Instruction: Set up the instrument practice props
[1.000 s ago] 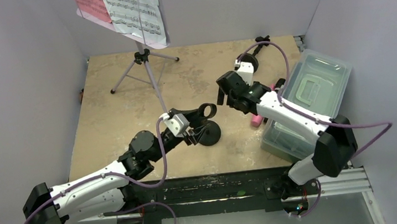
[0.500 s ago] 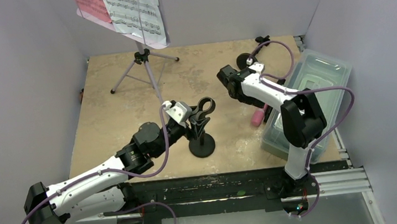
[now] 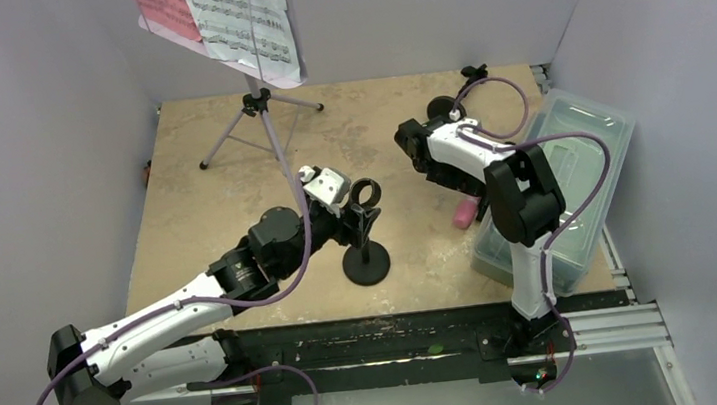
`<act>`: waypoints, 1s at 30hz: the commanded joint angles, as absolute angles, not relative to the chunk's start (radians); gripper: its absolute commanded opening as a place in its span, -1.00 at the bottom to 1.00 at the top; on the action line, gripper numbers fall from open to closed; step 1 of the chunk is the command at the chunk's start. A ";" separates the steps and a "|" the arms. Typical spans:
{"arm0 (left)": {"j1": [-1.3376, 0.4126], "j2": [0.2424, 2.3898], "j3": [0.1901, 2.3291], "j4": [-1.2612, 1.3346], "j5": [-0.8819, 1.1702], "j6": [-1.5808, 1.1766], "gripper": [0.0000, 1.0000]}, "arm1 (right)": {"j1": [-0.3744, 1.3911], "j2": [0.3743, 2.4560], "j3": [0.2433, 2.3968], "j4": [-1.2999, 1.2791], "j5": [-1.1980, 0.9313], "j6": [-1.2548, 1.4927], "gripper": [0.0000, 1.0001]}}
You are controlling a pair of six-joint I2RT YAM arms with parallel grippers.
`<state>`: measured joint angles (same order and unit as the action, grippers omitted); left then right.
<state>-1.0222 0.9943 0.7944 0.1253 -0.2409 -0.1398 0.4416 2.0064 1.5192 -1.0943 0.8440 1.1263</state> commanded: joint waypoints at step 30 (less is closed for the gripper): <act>-1.022 0.962 0.979 -0.074 -0.371 -0.130 0.88 | 0.485 1.951 1.402 -0.821 0.740 1.068 -0.18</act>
<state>-1.0222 0.9691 0.8894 -0.0559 -0.3618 -0.1368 0.4366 2.0415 1.4330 -0.8974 0.7563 1.1061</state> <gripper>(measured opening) 0.939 0.441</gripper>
